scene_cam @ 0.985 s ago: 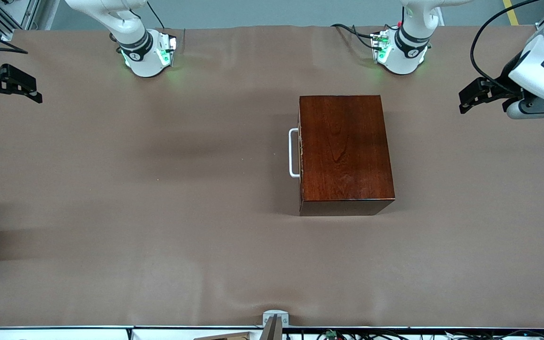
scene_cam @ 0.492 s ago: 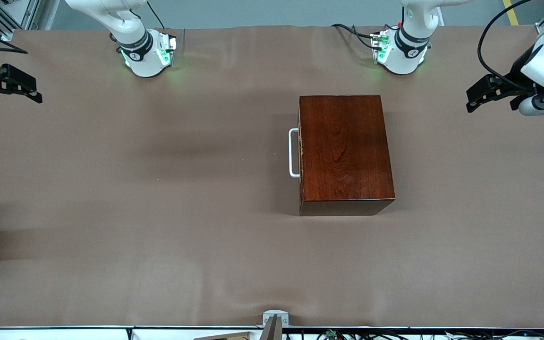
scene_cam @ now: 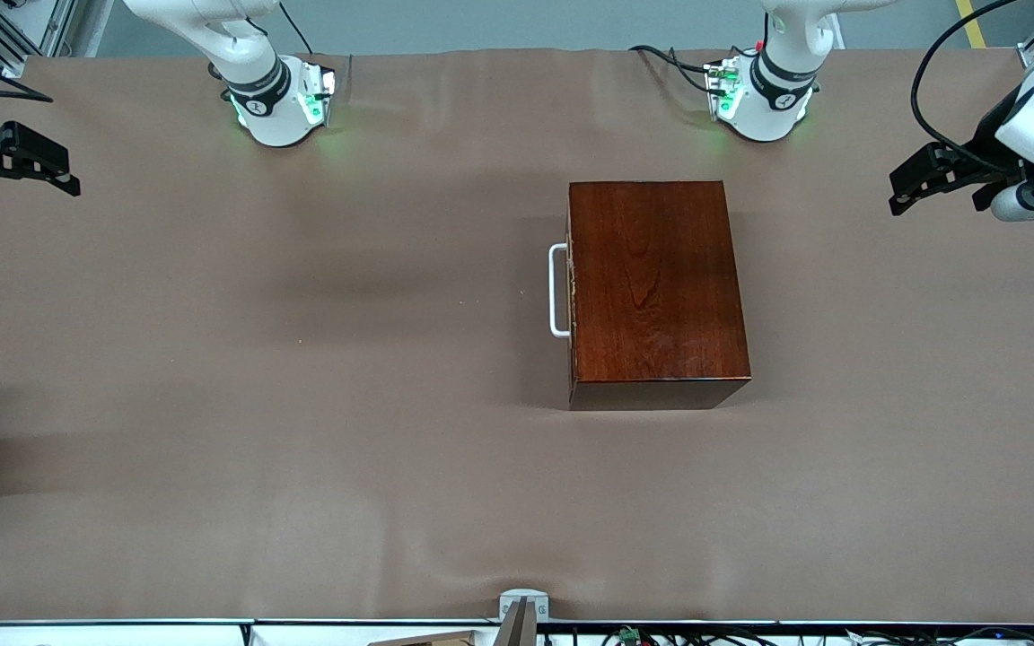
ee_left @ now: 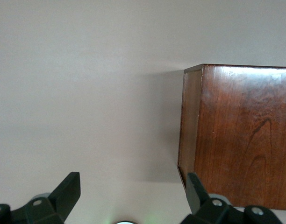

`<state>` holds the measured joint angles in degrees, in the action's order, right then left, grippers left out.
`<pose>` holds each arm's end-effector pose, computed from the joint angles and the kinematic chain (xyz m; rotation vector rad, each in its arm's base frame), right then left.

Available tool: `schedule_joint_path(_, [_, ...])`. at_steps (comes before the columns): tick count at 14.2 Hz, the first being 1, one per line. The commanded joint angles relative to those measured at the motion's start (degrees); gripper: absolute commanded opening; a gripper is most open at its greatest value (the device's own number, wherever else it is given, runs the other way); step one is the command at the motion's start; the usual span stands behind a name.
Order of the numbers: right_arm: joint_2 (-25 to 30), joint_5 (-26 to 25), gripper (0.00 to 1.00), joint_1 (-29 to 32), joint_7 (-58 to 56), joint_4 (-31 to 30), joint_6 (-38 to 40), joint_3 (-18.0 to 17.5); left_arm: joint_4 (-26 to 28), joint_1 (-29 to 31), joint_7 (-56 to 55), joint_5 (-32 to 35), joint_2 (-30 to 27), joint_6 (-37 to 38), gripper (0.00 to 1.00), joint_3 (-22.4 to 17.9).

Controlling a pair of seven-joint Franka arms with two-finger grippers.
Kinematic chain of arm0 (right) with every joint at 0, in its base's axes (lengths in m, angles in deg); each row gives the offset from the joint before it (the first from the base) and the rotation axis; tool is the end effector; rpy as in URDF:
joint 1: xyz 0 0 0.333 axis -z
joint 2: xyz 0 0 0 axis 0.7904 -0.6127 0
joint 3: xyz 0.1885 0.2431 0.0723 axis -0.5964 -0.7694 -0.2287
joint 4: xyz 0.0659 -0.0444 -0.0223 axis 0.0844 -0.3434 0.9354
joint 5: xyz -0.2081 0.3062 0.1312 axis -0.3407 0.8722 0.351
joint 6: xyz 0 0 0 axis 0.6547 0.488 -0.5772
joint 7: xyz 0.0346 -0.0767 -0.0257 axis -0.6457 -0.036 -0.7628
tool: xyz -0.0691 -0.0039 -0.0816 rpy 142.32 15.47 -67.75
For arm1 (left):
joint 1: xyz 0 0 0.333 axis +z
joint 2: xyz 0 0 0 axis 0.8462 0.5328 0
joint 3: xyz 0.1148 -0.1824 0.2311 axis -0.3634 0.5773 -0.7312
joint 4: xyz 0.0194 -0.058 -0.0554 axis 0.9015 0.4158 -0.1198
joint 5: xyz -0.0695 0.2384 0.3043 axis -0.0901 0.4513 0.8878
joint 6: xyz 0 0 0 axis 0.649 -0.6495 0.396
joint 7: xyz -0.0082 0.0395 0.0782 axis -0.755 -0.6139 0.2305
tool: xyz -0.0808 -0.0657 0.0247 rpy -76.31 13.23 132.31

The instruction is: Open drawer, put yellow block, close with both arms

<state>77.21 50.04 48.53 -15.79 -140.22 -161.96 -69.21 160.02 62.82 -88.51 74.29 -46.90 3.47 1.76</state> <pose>0.5265 -0.0079 0.6618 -3.0908 -0.3379 0.1733 0.5228 -0.0675 0.6476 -3.1287 -0.0570 0.0190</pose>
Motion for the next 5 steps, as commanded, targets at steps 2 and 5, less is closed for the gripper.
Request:
schedule_joint_path(2, [0.4,0.0,1.00,-0.1,0.2,0.1,0.3,0.0,-1.8,0.7,0.1,1.2,0.7,1.6,1.00,0.6])
schedule_joint_path(5, [0.4,-0.1,1.00,-0.1,0.2,0.1,0.4,0.0,-1.8,0.7,0.1,2.9,0.6,1.6,1.00,0.6])
